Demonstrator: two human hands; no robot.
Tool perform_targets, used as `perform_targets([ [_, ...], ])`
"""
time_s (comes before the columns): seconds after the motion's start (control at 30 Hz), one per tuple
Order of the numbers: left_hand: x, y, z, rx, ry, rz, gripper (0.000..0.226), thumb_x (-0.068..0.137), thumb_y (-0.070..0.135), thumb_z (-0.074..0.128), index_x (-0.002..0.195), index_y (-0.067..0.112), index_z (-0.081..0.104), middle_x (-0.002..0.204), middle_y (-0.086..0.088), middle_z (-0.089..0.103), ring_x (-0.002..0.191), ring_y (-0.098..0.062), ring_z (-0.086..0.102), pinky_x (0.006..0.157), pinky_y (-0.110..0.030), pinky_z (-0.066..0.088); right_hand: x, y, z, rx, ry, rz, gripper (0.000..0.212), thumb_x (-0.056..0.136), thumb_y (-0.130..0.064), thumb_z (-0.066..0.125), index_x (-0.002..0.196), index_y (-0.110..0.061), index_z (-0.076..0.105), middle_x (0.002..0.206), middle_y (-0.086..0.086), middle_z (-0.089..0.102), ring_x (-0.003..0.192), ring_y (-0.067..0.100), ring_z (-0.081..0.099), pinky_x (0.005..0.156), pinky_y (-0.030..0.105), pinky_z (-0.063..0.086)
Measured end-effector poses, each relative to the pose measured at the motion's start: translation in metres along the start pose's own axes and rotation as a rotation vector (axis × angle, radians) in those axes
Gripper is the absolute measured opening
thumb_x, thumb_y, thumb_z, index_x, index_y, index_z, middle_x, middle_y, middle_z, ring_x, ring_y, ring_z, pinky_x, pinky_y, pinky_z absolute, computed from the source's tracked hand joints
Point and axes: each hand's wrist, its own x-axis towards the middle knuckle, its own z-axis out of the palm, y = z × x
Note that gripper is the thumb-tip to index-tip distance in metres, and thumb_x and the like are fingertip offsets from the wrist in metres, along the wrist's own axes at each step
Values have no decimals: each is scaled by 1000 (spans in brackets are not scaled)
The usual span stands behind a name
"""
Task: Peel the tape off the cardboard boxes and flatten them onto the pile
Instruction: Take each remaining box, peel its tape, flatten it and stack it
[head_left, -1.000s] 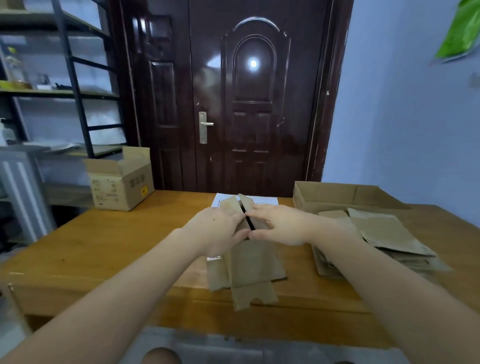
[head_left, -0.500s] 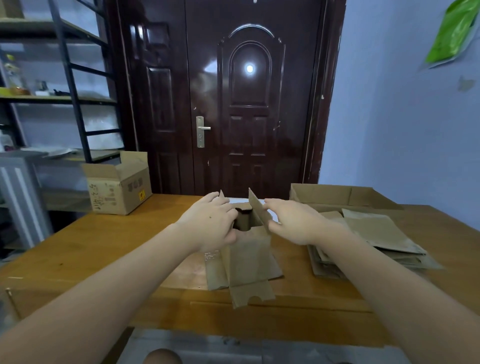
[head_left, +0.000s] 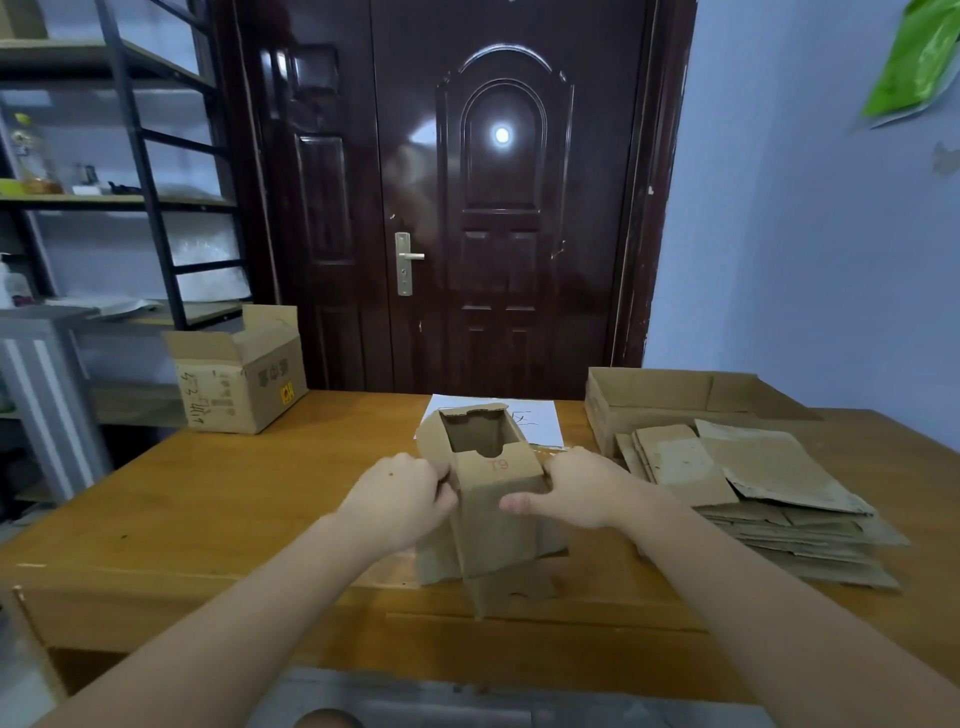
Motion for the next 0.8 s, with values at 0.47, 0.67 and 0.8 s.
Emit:
perform_targets([
  [0.47, -1, 37, 11, -85, 100, 164, 36, 99, 49, 41, 96, 28, 70, 74, 10, 67, 61, -7, 59, 55, -18, 48, 34, 33, 26, 316, -198, -114, 147, 52, -71, 88, 162, -34, -3, 167, -14, 8, 153, 16, 15, 124, 42, 24],
  [0.67, -3, 51, 14, -107, 213, 305, 24, 100, 34, 43, 92, 26, 65, 71, 12, 59, 55, -10, 45, 60, -23, 33, 27, 33, 39, 627, -413, -121, 154, 69, -29, 93, 149, -33, -39, 161, -5, 35, 142, 13, 41, 113, 32, 43],
  [0.8, 5, 41, 13, -100, 188, 368, 27, 100, 31, 40, 106, 31, 67, 84, 11, 67, 70, -12, 55, 65, -25, 37, 15, 36, 38, 580, -265, -48, 134, 66, -31, 82, 156, -49, -15, 132, -7, 58, 118, 17, 60, 103, 40, 53],
])
